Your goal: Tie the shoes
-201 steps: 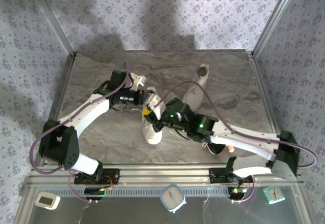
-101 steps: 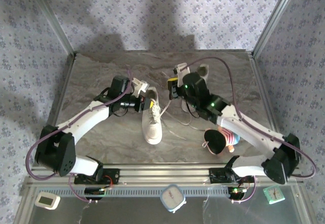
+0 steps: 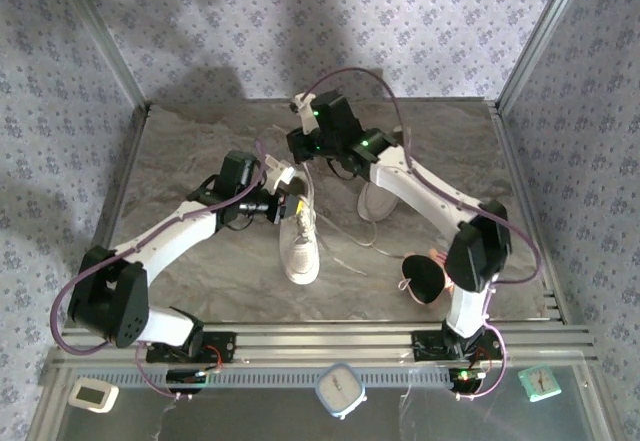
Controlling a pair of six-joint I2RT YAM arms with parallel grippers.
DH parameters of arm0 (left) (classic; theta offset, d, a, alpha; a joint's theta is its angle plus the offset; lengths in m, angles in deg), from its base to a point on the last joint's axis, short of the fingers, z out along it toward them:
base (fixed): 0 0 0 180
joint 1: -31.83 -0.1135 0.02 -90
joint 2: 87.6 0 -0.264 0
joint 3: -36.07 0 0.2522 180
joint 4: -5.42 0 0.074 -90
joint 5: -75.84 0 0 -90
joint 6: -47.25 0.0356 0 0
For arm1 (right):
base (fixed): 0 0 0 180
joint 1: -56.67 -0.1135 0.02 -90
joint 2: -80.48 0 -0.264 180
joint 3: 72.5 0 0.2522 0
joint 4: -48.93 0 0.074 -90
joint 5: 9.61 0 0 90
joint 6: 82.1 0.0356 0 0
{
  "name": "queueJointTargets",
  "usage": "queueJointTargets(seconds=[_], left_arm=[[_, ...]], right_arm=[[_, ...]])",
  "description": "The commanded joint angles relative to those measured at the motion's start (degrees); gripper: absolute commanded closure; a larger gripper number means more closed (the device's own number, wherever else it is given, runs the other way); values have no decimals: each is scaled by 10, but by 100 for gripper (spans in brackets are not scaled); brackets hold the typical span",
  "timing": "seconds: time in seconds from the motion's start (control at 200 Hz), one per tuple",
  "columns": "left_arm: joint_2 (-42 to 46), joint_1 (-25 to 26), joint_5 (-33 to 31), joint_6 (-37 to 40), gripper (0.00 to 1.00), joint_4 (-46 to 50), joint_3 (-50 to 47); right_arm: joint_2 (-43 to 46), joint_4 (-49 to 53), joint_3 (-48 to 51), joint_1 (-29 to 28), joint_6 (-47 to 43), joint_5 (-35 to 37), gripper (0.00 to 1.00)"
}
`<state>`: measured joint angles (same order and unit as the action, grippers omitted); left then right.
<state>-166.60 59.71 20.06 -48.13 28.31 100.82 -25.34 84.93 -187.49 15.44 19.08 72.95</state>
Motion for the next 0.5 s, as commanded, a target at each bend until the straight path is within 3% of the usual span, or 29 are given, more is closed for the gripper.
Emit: queueJointTargets(seconds=[0.0, 0.21, 0.495], left_arm=[[33, 9, -1, 13, 100, -38, -22], [72, 45, -44, 81, 100, -77, -74], [93, 63, -110, 171, 100, -72, -97]], right_arm=[[-40, 45, -58, 2, -20, -52, 100], [-108, 66, -137, 3, -4, -134, 100], [-114, 42, -143, -11, 1, -308, 100]])
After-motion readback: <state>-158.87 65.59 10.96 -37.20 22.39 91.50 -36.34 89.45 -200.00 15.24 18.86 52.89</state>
